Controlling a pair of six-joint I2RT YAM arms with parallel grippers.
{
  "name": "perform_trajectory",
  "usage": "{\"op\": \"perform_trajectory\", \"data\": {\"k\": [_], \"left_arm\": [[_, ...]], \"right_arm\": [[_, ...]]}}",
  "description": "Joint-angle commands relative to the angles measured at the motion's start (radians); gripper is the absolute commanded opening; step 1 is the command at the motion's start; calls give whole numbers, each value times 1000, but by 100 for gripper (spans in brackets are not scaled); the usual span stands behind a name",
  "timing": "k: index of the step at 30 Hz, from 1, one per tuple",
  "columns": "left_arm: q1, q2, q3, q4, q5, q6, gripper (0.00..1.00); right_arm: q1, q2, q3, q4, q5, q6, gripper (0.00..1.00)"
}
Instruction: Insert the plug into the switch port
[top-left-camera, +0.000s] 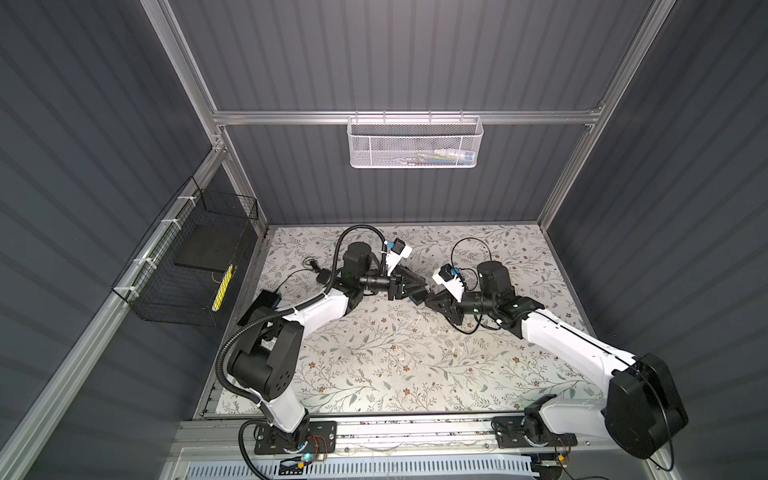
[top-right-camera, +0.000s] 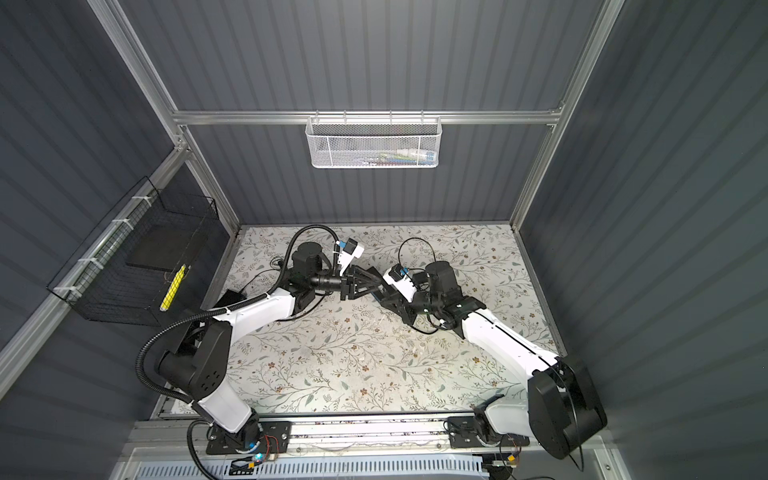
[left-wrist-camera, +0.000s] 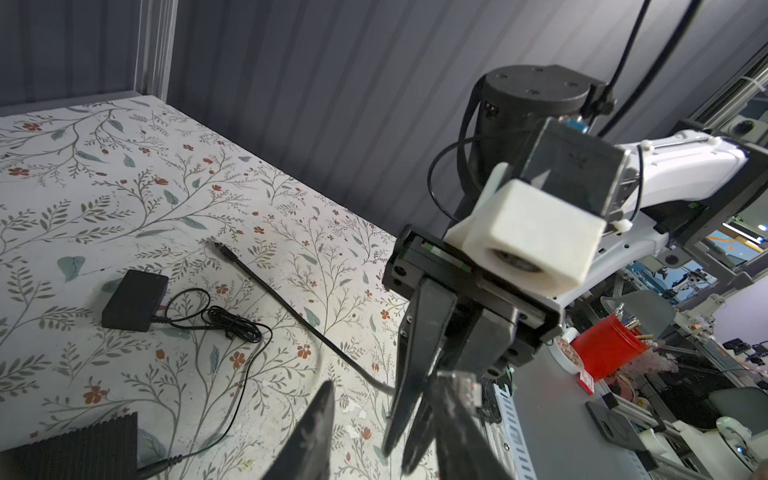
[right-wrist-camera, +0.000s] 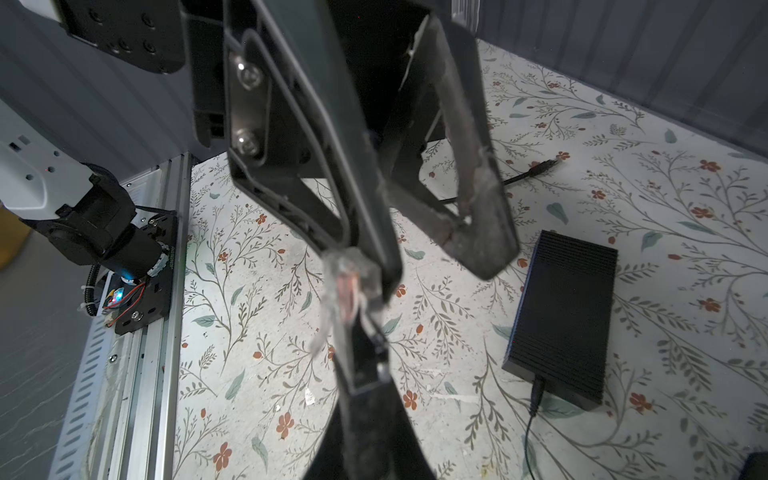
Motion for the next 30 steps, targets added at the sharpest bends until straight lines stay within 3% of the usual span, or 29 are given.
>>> {"op": "perform_trajectory", "data": {"k": [1,9,21,25,30], "left_arm": [[-7,-14,35,-82,39,67,40],[1,-41,71,-207,27,167,39],[53,-81,84,-276,46,210,38],[55,-89,87,-266,56,200,38],[51,-62,59,-107,94,69,38]], "right_arm": [[-3,20,35,-8,-22,-2,13],[-4,10,26,-21,-11,-13,12],[-9,-2,3,-13,-1,-6,12],[-9,7,6,-10,-5,-2,12],[-8,19,12,2,-12,5,12]]}}
